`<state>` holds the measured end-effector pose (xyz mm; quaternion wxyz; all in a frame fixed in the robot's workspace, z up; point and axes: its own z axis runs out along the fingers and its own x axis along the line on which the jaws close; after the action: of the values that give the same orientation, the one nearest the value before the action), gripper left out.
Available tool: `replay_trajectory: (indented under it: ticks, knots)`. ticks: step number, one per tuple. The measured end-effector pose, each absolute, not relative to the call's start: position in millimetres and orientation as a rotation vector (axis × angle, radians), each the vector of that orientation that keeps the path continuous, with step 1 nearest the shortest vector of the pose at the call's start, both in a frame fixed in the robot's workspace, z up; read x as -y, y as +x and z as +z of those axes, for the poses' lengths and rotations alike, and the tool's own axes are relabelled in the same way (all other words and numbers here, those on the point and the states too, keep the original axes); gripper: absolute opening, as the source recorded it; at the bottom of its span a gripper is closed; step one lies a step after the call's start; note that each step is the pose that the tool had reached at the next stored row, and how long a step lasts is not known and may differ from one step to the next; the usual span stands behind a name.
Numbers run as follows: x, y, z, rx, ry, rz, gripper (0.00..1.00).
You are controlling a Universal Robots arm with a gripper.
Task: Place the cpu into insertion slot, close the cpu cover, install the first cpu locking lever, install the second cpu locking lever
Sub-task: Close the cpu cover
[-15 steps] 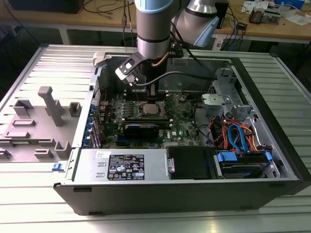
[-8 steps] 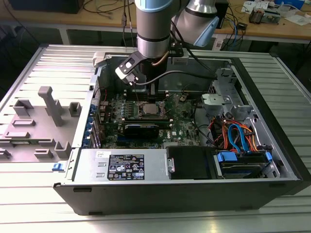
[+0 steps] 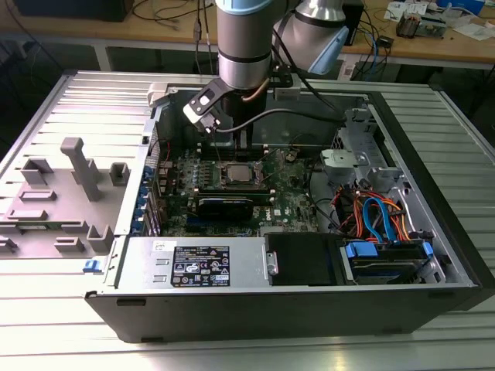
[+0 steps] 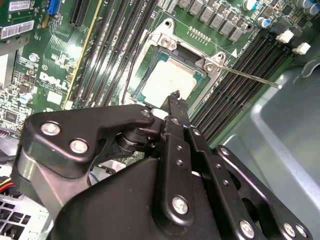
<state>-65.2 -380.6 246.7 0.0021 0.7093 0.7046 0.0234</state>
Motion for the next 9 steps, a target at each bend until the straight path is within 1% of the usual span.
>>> replay_trajectory:
  ticks: [9]
  knots:
    - [380.6, -65.2, 254.9, -2.210, 2.225, 0.073, 0.11]
